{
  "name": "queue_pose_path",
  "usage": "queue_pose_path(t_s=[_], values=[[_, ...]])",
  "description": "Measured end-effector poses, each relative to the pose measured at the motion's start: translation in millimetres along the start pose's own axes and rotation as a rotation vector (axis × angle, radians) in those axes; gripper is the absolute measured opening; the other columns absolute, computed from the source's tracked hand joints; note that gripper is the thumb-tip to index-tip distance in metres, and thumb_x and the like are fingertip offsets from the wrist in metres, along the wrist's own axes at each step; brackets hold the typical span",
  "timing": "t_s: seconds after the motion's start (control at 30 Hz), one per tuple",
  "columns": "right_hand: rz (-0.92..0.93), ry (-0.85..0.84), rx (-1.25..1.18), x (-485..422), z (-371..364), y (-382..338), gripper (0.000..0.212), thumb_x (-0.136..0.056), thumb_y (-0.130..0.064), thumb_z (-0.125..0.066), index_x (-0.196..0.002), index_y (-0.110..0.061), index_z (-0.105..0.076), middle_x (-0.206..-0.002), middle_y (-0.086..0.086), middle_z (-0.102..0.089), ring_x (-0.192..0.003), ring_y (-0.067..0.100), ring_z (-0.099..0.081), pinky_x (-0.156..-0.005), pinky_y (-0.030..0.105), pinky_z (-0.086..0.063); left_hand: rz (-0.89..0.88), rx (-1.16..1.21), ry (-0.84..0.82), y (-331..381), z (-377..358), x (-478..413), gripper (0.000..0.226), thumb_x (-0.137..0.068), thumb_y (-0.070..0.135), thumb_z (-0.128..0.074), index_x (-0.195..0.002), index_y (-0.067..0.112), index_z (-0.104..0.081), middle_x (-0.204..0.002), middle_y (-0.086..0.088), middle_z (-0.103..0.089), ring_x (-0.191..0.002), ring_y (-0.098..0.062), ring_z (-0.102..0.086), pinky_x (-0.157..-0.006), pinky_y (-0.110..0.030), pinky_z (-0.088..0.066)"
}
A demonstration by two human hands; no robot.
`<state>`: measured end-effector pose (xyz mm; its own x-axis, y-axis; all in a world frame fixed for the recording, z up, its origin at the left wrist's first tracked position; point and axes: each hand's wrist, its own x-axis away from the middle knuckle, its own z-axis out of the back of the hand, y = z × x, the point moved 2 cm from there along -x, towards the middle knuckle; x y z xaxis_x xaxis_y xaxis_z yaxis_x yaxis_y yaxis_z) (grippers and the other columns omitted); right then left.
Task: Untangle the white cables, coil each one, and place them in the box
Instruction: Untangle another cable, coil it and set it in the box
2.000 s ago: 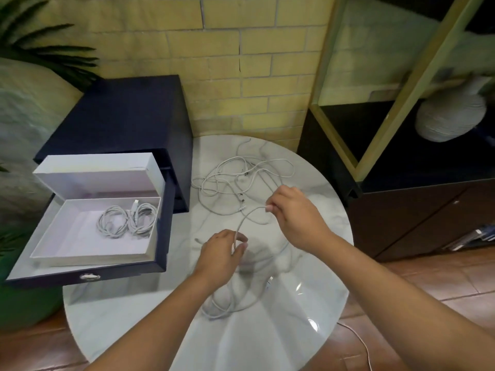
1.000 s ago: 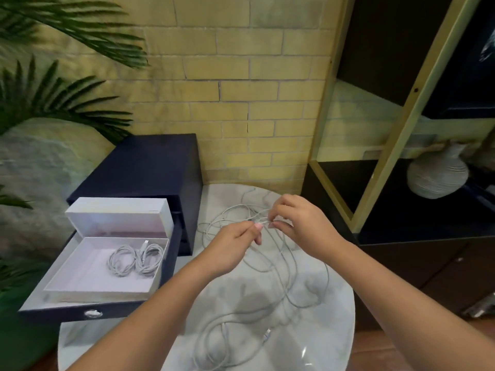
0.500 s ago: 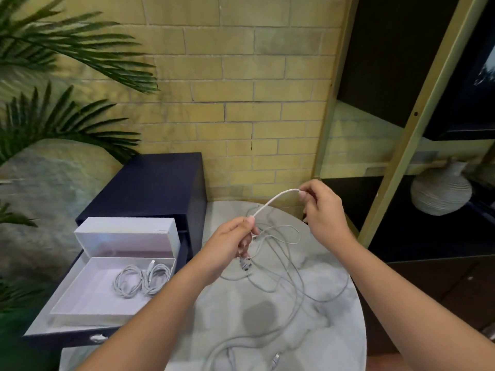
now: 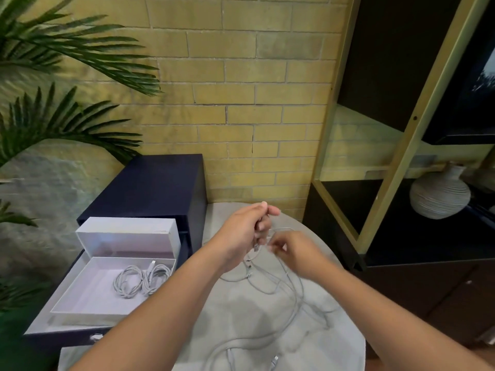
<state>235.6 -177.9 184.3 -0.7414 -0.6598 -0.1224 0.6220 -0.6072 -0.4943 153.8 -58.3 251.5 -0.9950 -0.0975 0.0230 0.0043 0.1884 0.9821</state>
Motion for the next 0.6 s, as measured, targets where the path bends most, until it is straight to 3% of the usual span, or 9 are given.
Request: queue_pose_path(t_s=[0.1,0.17,0.27,0.37,0.47,0.53,0.6], values=[[0.086,-0.1,-0.06,16.5,-15.4,-23.1,0.015,-0.092,-0.026,-0.059,-0.088,-0.016,-0.069,-0.081,-0.004,-0.067,-0.073,0.011,-0.057,-0.07,0.028,-0.046,-0.041,-0.049,0.004,-3.0,5.4,-6.2,0.032,-0.105,0.022,-0.032,-0.108,0.01,-0.062,-0.079,0.003,-0.064,-0.066,-0.009,-0.054,-0.073,-0.028,-0.045],[0.107,-0.134,-0.085,24.5,-15.4,-35.2,0.018,-0.093,-0.031,-0.057,-0.095,-0.019,-0.07,-0.077,-0.008,-0.066,-0.07,0.007,-0.057,-0.068,0.025,-0.047,-0.068,-0.115,0.034,-10.3,14.2,-9.0,0.03,-0.104,0.021,-0.035,-0.12,0.011,-0.059,-0.106,0.0,-0.069,-0.09,-0.01,-0.064,-0.089,-0.023,-0.049],[0.132,-0.165,-0.053,27.0,-2.6,-44.0,0.023,-0.095,-0.035,-0.055,-0.101,-0.02,-0.071,-0.078,-0.006,-0.069,-0.07,0.008,-0.06,-0.069,0.028,-0.049,-0.095,-0.302,0.087,-24.1,28.4,-10.9,0.03,-0.102,0.018,-0.041,-0.127,0.014,-0.057,-0.119,0.003,-0.066,-0.105,-0.005,-0.064,-0.088,-0.013,-0.047],[0.158,-0.19,0.04,22.5,18.0,-45.7,0.02,-0.094,-0.033,-0.055,-0.107,-0.025,-0.069,-0.084,-0.006,-0.07,-0.072,0.01,-0.06,-0.069,0.029,-0.048,-0.103,-0.572,0.087,-35.3,39.4,-7.5,0.021,-0.101,0.016,-0.044,-0.101,0.015,-0.065,-0.121,0.01,-0.063,-0.101,0.0,-0.064,-0.082,-0.004,-0.042],[0.164,-0.128,0.106,17.4,41.3,-44.9,0.017,-0.093,-0.03,-0.057,-0.103,-0.026,-0.069,-0.083,-0.006,-0.068,-0.071,0.012,-0.06,-0.068,0.035,-0.052,-0.088,-0.8,0.048,-43.6,48.2,-3.6,0.031,-0.101,0.013,-0.042,-0.075,0.019,-0.058,-0.113,0.008,-0.065,-0.096,-0.007,-0.066,-0.079,-0.01,-0.044],[0.164,-0.081,0.132,14.3,54.3,-43.9,0.014,-0.092,-0.031,-0.059,-0.098,-0.023,-0.069,-0.081,-0.006,-0.066,-0.074,0.01,-0.059,-0.07,0.034,-0.052,-0.016,-0.835,-0.002,-47.1,50.2,-0.1,0.028,-0.102,0.014,-0.04,-0.088,0.004,-0.062,-0.096,0.008,-0.066,-0.075,-0.004,-0.064,-0.07,-0.009,-0.044],[0.16,-0.036,0.13,10.8,62.6,-40.9,0.01,-0.09,-0.03,-0.062,-0.091,-0.022,-0.068,-0.081,-0.007,-0.065,-0.076,0.01,-0.059,-0.071,0.035,-0.053,0.06,-0.813,-0.035,-46.2,48.8,3.4,0.032,-0.103,0.022,-0.038,-0.104,0.003,-0.064,-0.075,0.008,-0.064,-0.06,-0.006,-0.055,-0.067,-0.016,-0.043]])
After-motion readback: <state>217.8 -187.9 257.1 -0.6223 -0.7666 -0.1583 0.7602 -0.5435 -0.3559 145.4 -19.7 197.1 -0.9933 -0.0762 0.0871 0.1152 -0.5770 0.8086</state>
